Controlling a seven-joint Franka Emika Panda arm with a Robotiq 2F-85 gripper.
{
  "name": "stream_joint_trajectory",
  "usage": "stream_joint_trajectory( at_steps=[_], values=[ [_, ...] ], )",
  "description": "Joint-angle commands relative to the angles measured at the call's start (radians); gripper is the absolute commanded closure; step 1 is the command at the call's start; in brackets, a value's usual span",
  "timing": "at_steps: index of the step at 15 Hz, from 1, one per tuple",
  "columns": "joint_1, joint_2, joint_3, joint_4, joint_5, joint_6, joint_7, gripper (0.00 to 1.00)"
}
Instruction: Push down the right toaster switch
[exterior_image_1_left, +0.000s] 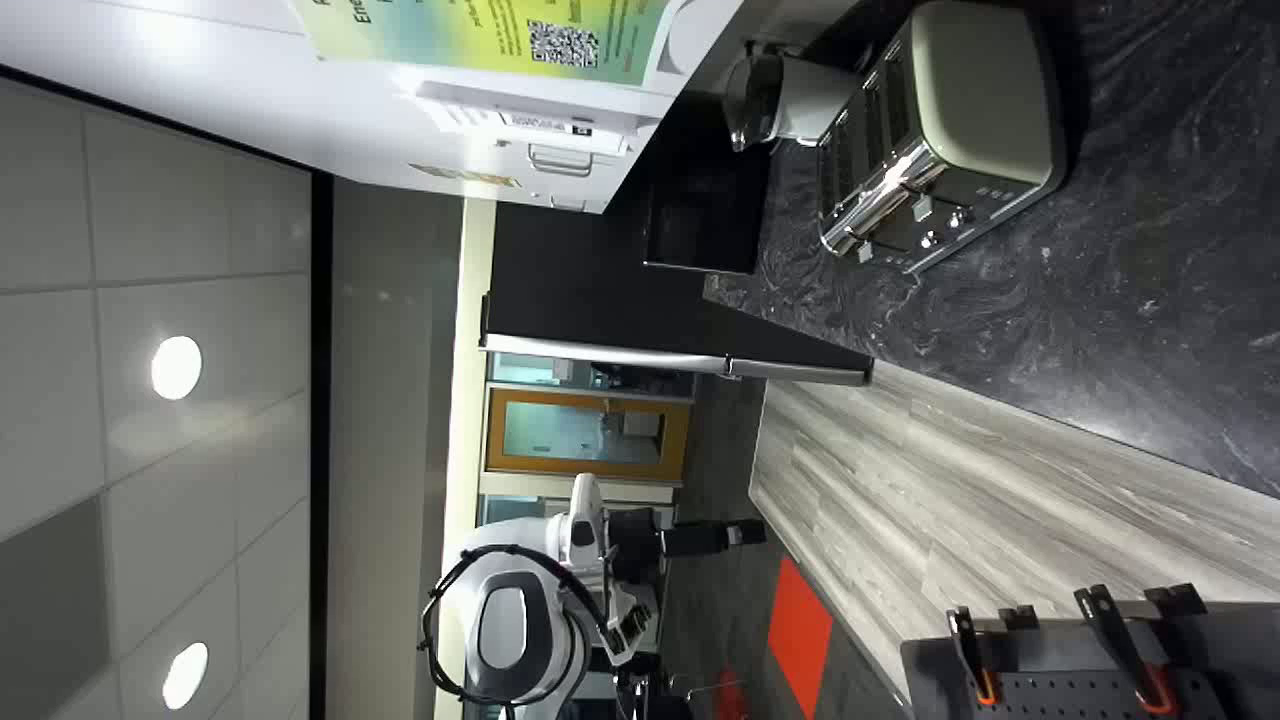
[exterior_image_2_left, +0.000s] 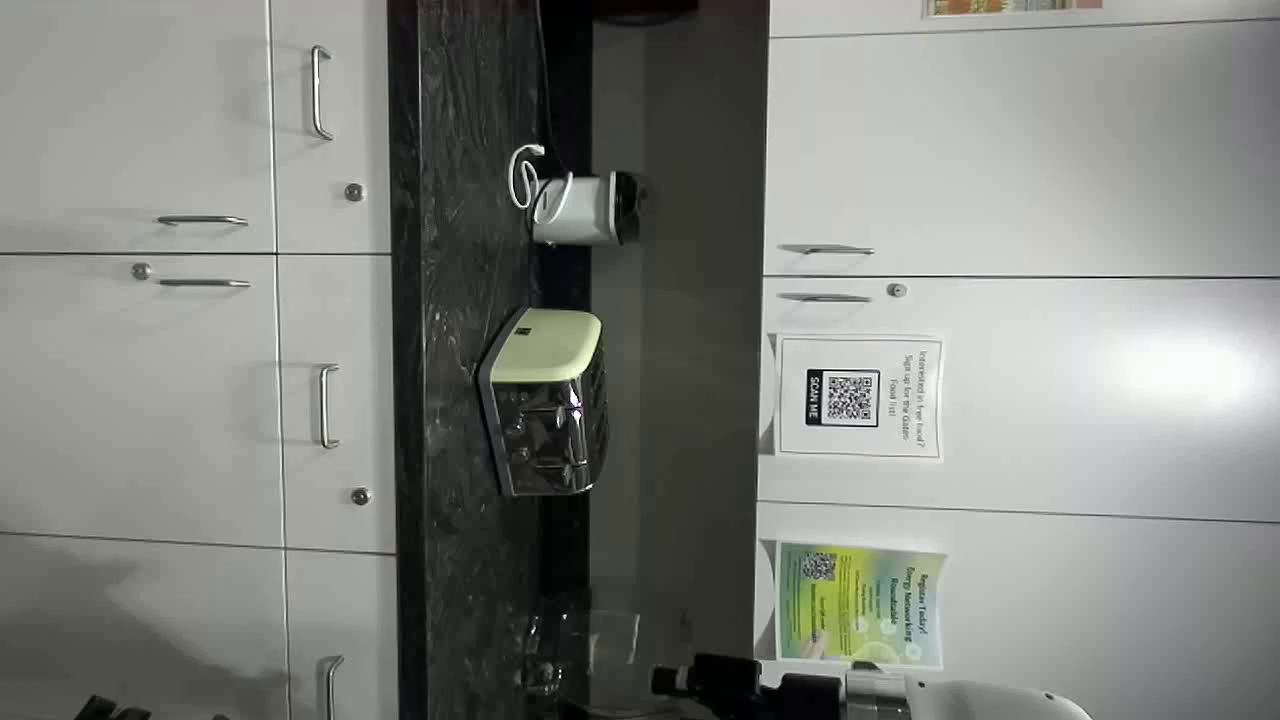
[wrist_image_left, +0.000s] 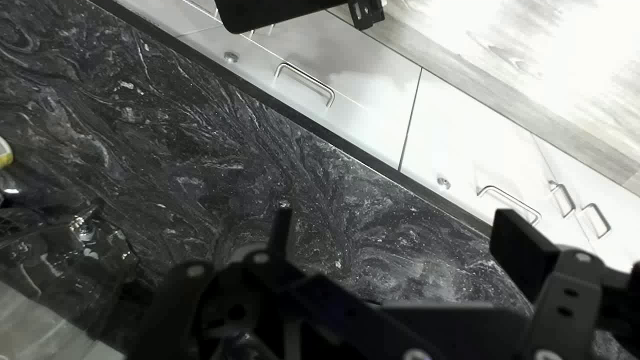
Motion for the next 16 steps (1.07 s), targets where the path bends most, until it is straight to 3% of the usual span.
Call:
stream_joint_trajectory(
  at_steps=[1,8,13,16],
  values=[
    [0.011,0.003,-0.009,0.002,-0.009,-0.004,0.008,0.00],
    [-0.016,0.008,-0.022,0.017,-0.030,0.026,0.016,0.00],
    [-0.103,0.080,-0.185,0.094,-0.103,0.178,-0.068,0.00],
    [-0.113,0.169,-0.294,0.141,-0.140,0.305,-0.202,0.00]
  ],
)
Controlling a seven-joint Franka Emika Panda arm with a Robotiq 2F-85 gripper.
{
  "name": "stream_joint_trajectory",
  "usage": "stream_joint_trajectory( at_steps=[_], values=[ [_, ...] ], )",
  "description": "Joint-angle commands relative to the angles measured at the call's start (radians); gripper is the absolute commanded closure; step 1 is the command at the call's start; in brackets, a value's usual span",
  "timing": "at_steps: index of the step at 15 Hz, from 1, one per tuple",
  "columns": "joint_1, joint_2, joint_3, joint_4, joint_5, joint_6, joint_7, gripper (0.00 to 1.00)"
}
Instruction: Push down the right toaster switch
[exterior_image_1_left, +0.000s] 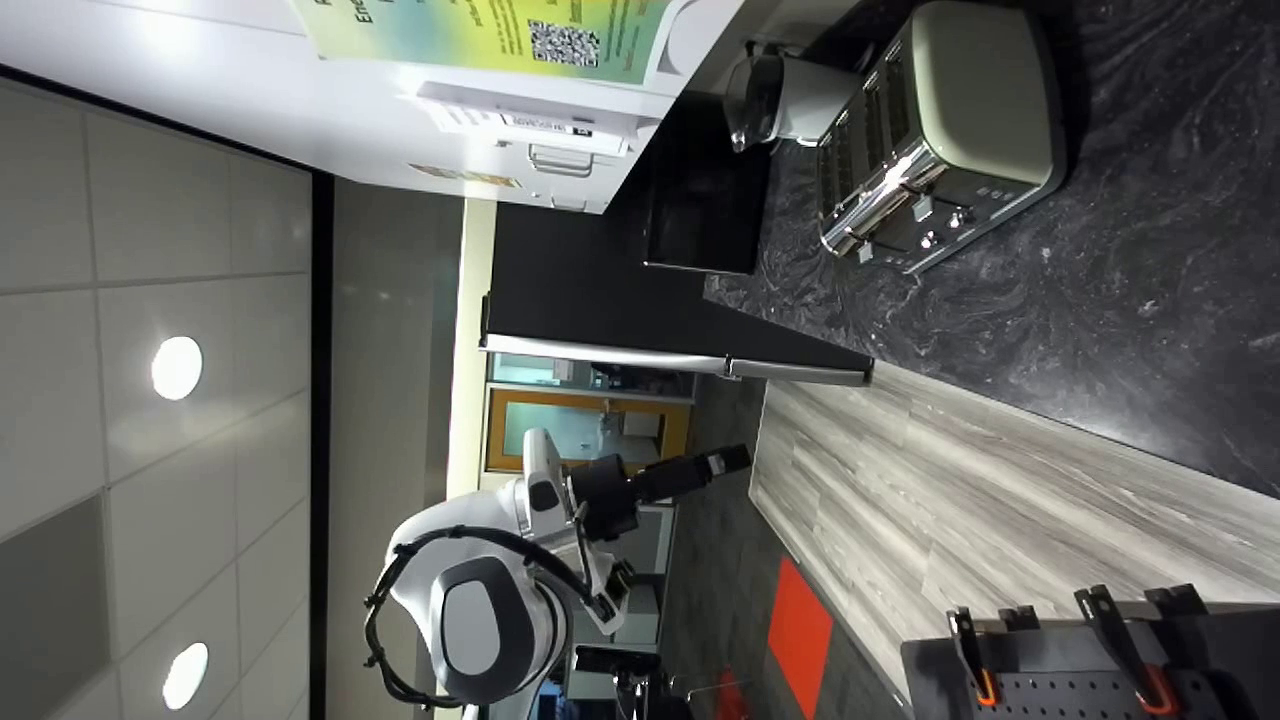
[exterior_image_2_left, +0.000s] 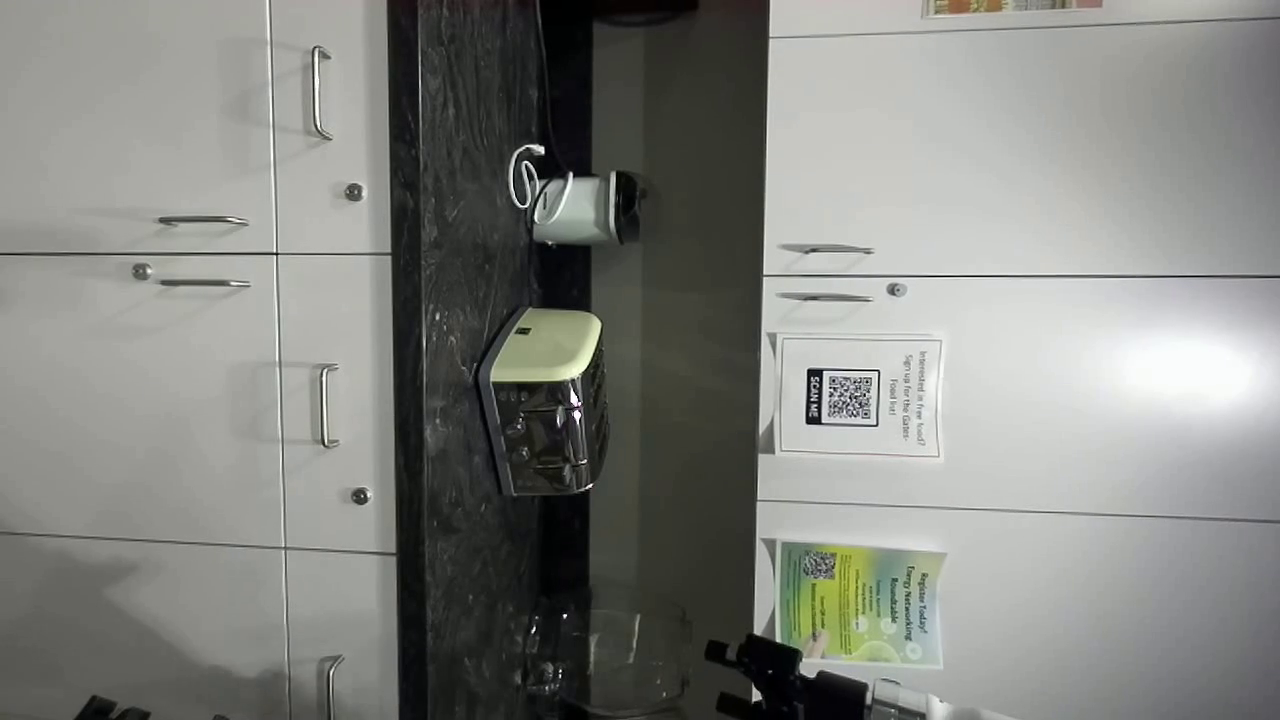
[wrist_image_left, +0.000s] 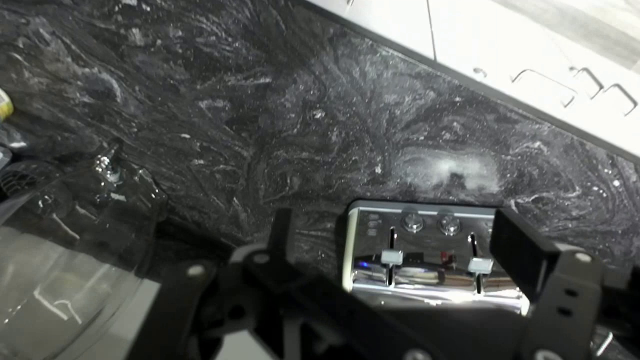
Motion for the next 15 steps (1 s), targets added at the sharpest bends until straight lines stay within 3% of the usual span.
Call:
stream_joint_trajectory(
  at_steps=[1,7,9,10,15],
  values=[
    [-0.005,0.151,-0.109,0.086,-0.023,0.123,-0.165,0.00],
    [0.098,0.376,-0.306,0.211,0.089,0.248,-0.526,0.00],
    [0.102,0.440,-0.323,0.244,0.110,0.260,-0.576,0.00],
    [0.063,0.362,-0.288,0.185,0.099,0.246,-0.537,0.00],
    [0.069,0.439,-0.293,0.229,0.110,0.251,-0.565,0.00]
  ],
)
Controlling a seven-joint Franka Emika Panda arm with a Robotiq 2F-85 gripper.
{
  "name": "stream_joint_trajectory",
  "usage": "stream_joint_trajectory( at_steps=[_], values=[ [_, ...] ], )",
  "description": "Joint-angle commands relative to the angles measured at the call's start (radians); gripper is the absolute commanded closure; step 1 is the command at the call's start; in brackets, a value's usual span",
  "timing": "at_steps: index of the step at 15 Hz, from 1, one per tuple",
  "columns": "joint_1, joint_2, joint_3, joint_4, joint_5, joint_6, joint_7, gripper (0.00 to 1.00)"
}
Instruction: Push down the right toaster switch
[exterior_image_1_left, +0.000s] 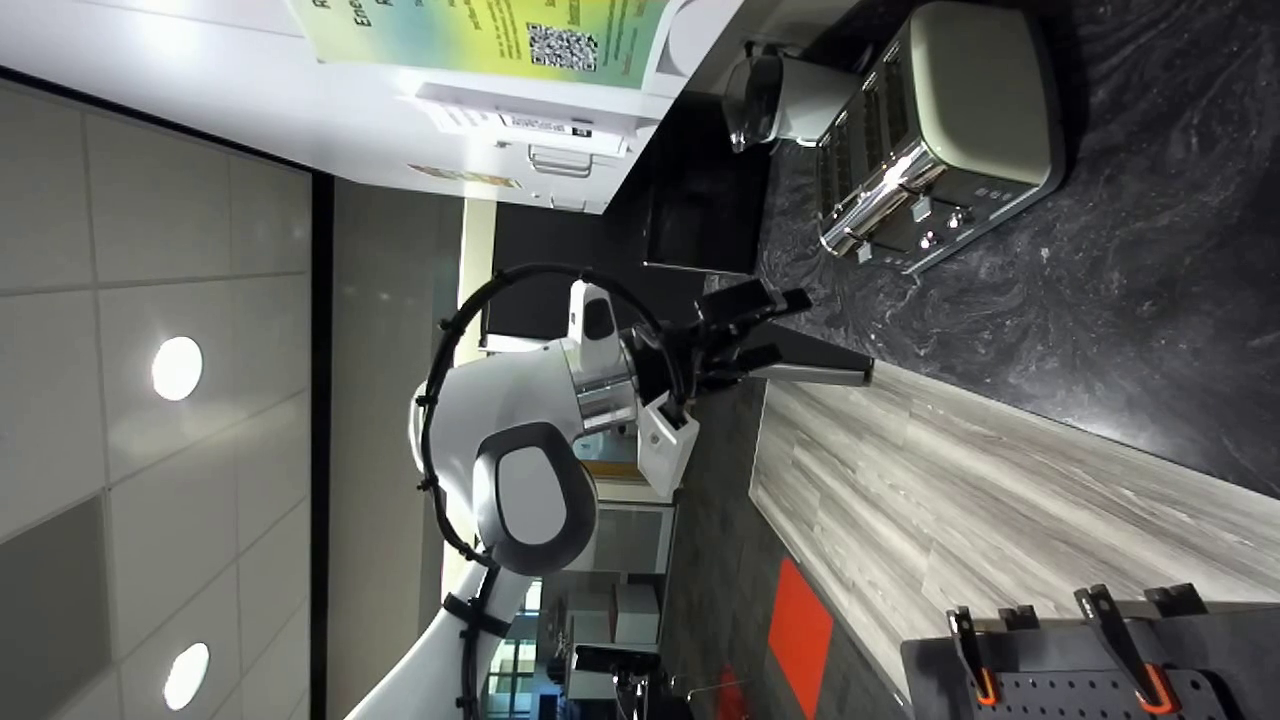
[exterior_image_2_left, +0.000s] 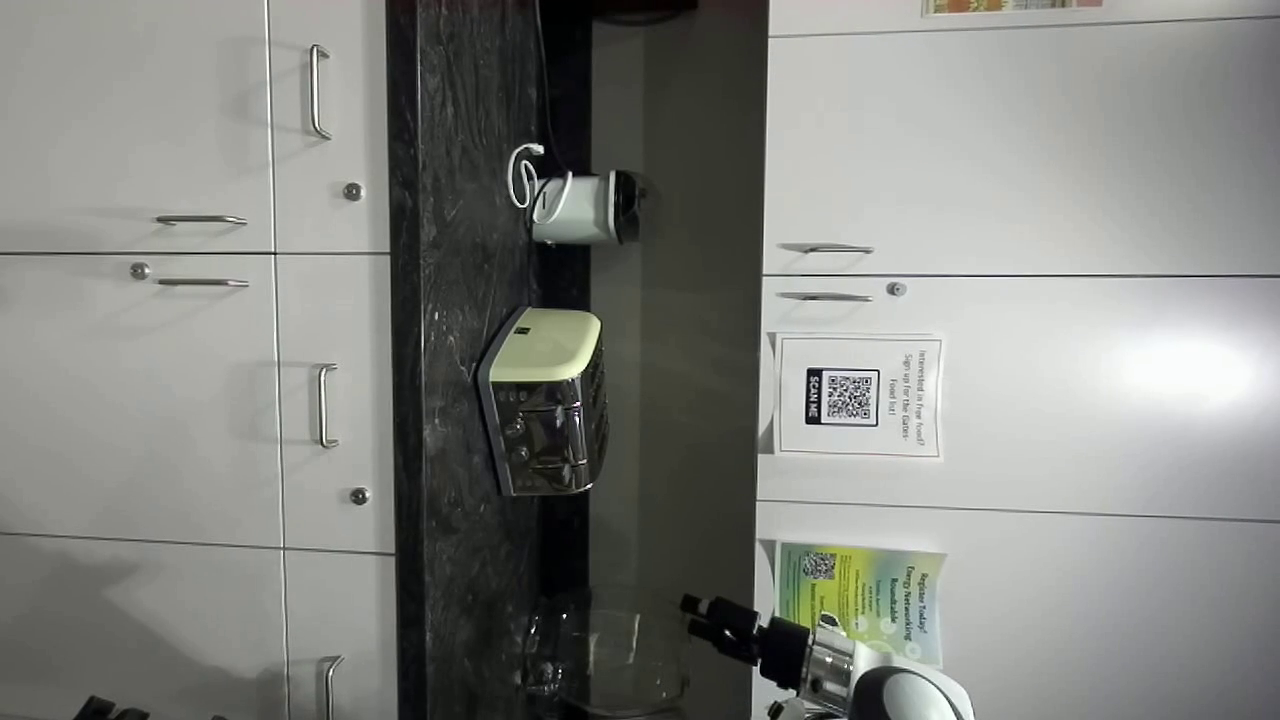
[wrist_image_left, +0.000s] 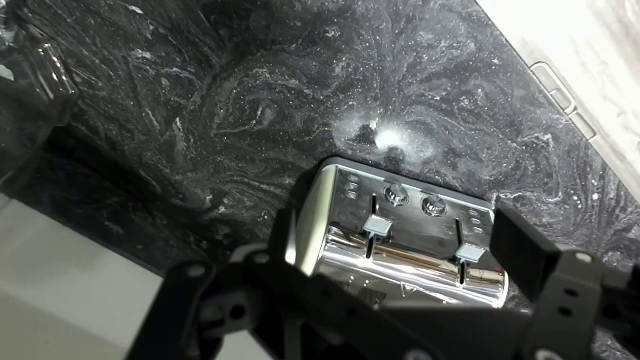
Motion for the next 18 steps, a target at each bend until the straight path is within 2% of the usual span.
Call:
stream_joint_trajectory(
  at_steps=[1,2,4,8,11,14,18],
  values=[
    [-0.027,0.005,0.025,0.002,0.020,-0.001,-0.014,0.00],
    [-0.027,0.005,0.025,0.002,0.020,-0.001,-0.014,0.00],
    [-0.006,0.049,0.013,0.006,0.040,0.077,-0.029,0.00],
    [-0.001,0.173,0.016,-0.011,0.063,0.371,0.006,0.00],
    [0.009,0.288,0.016,-0.004,0.095,0.516,-0.003,0.00],
    [0.053,0.380,-0.004,0.003,0.133,0.570,-0.013,0.00],
    [0.090,0.469,-0.003,0.030,0.225,0.585,-0.031,0.00]
  ],
)
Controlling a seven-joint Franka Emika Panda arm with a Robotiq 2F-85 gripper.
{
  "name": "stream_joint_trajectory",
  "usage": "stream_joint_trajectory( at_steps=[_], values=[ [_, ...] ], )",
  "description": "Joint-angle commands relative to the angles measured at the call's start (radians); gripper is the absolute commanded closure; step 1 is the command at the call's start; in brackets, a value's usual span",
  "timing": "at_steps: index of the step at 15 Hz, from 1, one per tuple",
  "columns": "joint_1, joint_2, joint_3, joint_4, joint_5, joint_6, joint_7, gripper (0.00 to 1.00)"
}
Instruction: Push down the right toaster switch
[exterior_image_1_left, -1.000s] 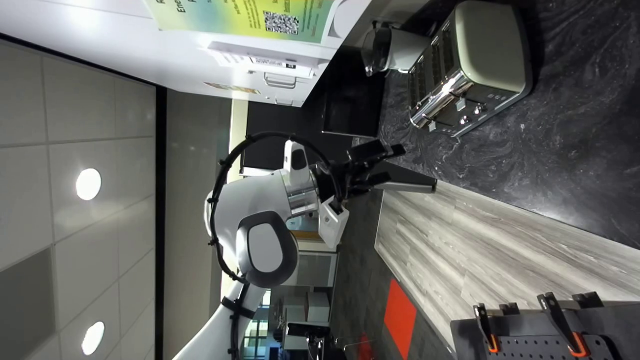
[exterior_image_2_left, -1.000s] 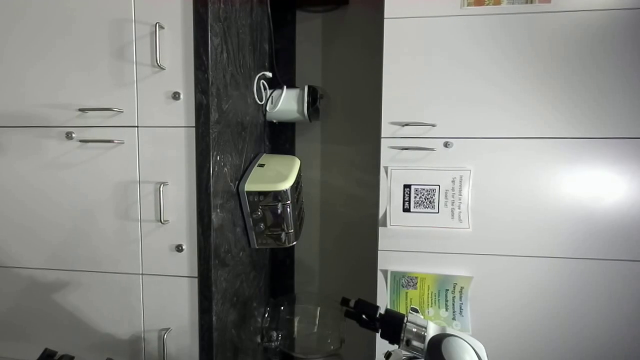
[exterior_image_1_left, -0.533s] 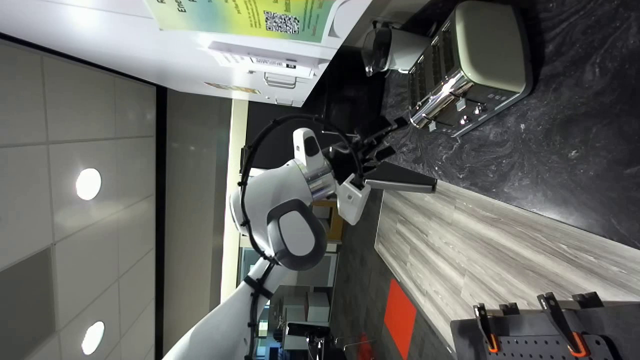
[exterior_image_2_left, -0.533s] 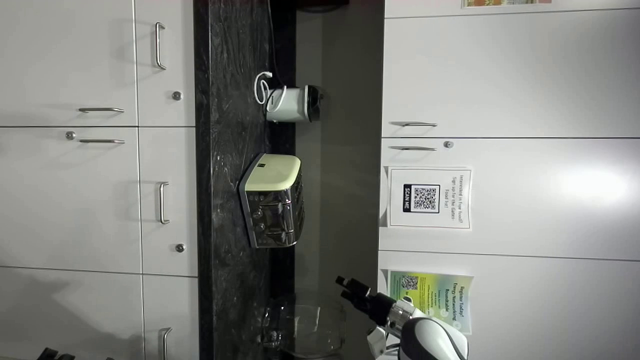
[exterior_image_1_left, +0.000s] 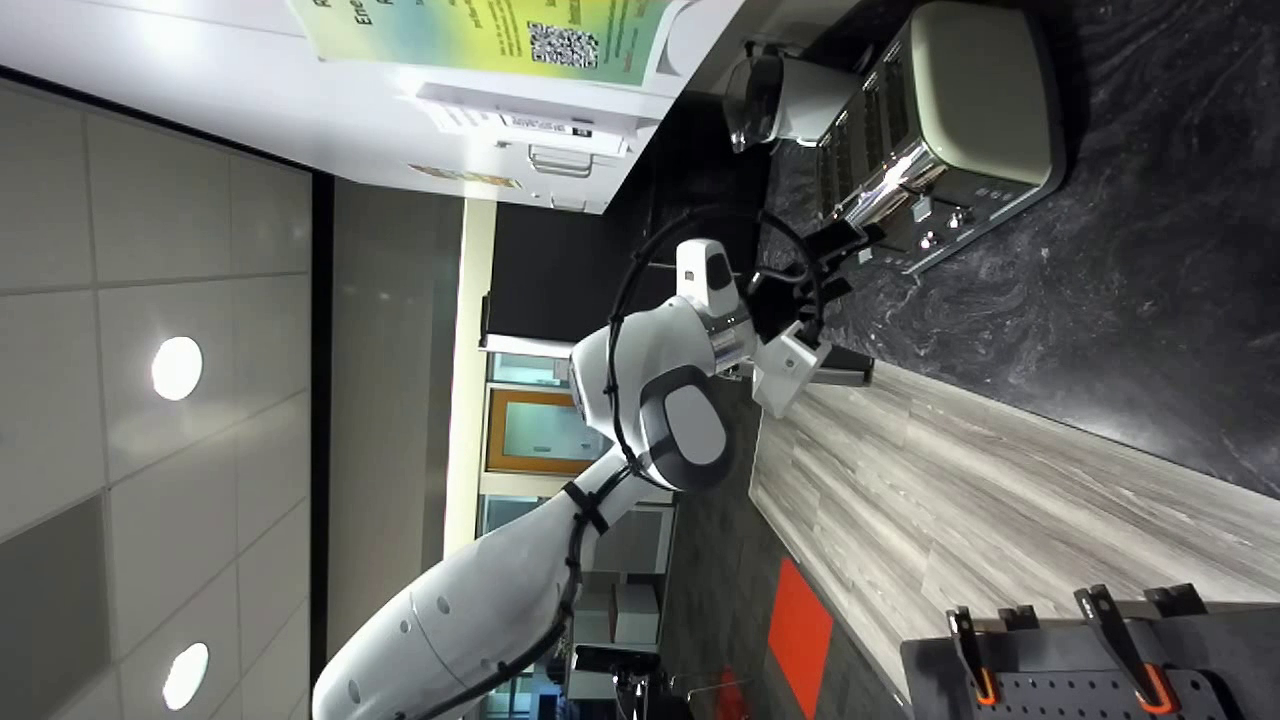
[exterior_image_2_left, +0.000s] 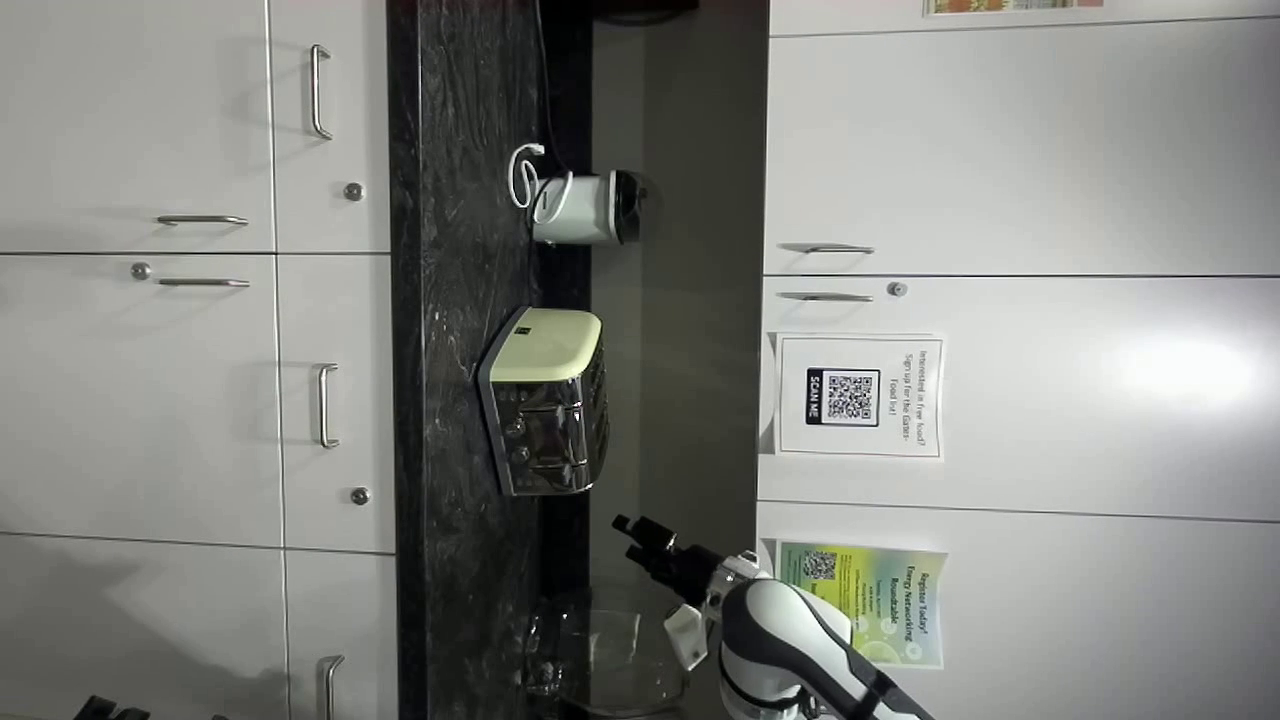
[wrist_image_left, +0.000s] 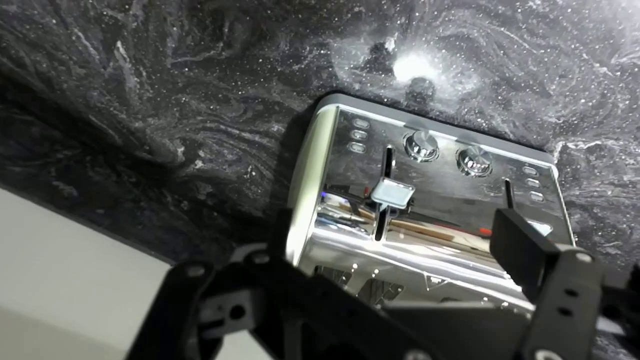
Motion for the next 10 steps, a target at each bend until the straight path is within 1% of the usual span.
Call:
stream_joint_trajectory(
  at_steps=[1,2,5,7,8,9,10],
  values=[
    [0.024,0.081,-0.006,0.049,0.069,0.025,-0.015,0.00],
    [0.015,0.038,0.000,0.014,0.036,0.002,0.000,0.00],
    [0.017,0.071,0.000,0.035,0.045,0.003,0.000,0.00],
    [0.022,0.068,-0.001,0.048,0.079,0.000,-0.019,0.00],
    [0.025,0.072,0.000,0.053,0.091,0.003,-0.019,0.25],
    [0.029,0.077,0.002,0.058,0.112,0.014,-0.024,0.26],
    [0.029,0.082,0.004,0.063,0.125,0.020,-0.021,0.34]
  ],
)
